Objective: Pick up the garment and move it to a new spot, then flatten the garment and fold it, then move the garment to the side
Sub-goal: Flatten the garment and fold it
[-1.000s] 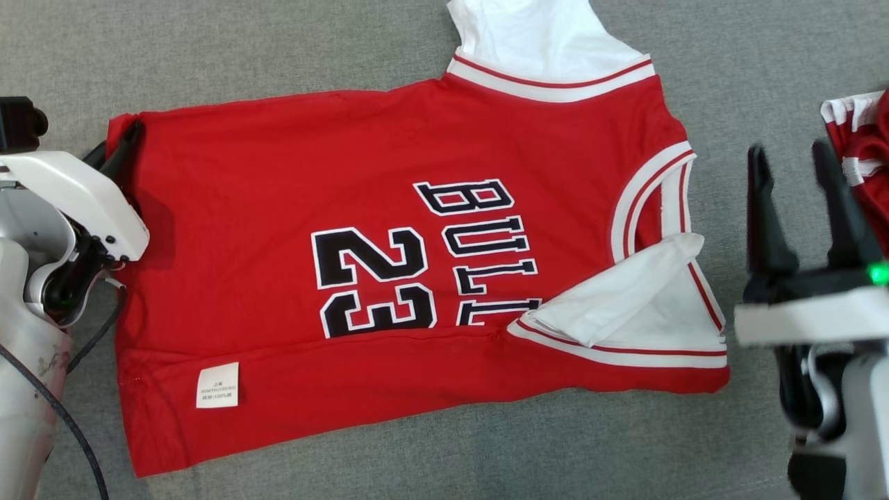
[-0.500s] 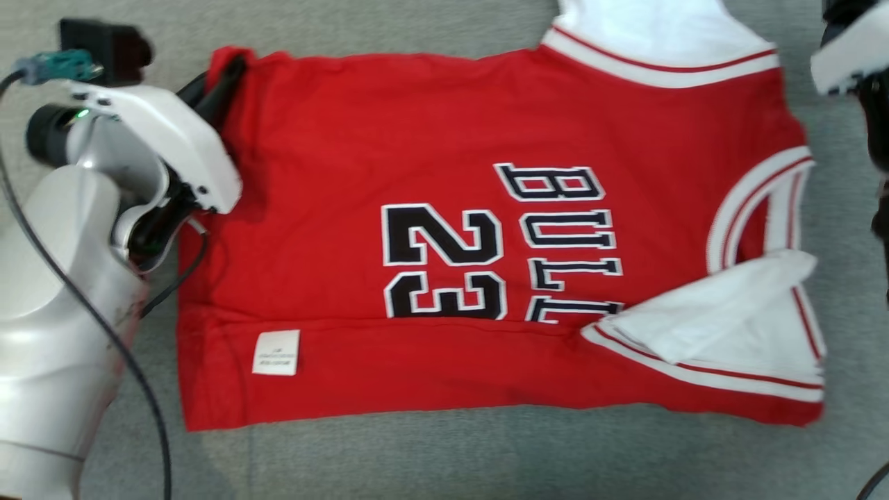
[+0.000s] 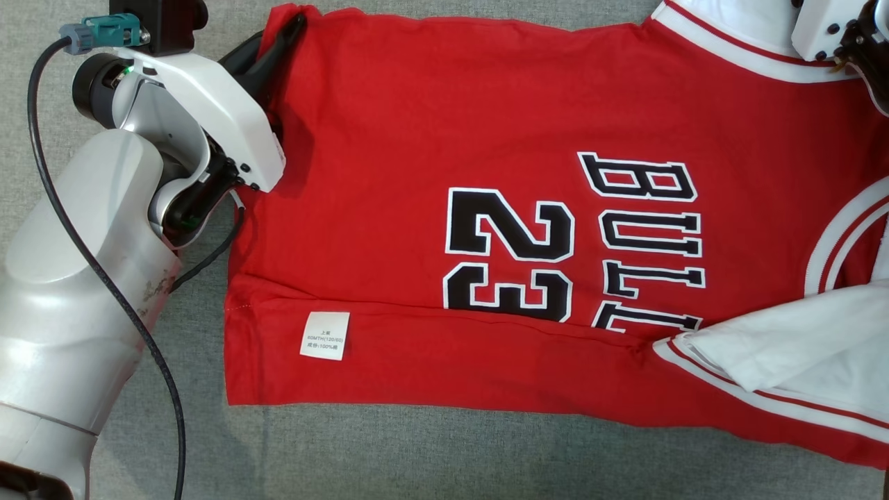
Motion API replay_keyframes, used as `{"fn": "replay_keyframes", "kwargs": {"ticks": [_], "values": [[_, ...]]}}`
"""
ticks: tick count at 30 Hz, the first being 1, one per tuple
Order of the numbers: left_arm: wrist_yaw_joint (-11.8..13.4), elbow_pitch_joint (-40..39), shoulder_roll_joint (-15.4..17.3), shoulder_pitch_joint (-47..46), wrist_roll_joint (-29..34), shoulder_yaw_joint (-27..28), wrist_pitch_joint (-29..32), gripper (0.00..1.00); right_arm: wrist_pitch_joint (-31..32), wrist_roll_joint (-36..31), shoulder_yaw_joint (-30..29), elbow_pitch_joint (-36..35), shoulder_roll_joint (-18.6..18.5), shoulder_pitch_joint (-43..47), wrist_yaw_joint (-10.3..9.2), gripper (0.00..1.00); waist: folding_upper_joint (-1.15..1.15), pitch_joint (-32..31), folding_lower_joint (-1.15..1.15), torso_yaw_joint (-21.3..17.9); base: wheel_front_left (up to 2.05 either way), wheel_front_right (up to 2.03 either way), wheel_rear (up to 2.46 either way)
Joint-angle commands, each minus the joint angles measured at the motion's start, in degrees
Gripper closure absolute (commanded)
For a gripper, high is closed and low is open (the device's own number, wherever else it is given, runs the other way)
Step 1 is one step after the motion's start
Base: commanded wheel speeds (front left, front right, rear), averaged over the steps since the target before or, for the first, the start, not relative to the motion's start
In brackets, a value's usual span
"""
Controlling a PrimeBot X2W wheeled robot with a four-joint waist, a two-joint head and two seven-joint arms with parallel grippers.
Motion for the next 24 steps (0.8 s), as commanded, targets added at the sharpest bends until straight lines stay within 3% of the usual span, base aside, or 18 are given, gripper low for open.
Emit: {"fn": "replay_keyframes", "kwargs": {"ticks": [1, 2, 3, 4, 5, 24], "values": [[0.1, 0.9, 0.8, -0.2, -0.2, -0.4, 0.1, 1.0, 1.2, 0.6, 0.9, 1.0, -0.4, 1.2, -0.02, 0.0, 0.0, -0.1, 0.0, -0.1, 0.0, 0.0, 0.0], [0.1, 1.1, 0.9, -0.3, -0.6, -0.7, -0.1, 1.0, 1.9, 1.7, 1.9, 0.9, -0.8, 1.0, -0.01, 0.0, 0.0, -0.1, 0.0, -0.2, 0.0, 0.0, 0.0], [0.1, 1.4, 1.0, -0.5, -0.9, -1.1, -0.3, 1.0, 2.5, 2.8, 2.5, 0.9, -1.2, 1.0, -0.01, 0.51, 0.0, -0.2, 0.0, -0.2, 0.0, 0.0, 0.0], [0.1, 1.5, 1.1, -0.7, -1.3, -1.4, -0.6, 1.0, 2.7, 3.7, 3.1, 0.9, -1.6, 0.9, -0.01, 0.87, 0.0, -0.2, 0.0, -0.3, 0.0, 0.0, 0.0], [0.1, 2.0, 1.3, -1.1, -1.9, -1.8, -1.3, 1.0, 2.8, 5.1, 4.0, 0.4, -2.3, 0.5, -0.02, 1.0, 0.0, -0.3, 0.0, -0.4, 0.0, 0.0, 0.0], [0.1, 0.7, 5.0, -1.0, -7.3, -2.8, -5.7, 1.0, -7.0, 14.2, 7.8, -8.0, -6.8, 0.8, -0.02, 1.0, 0.0, -4.1, 0.0, -2.5, 0.0, 0.0, 0.0]]}}
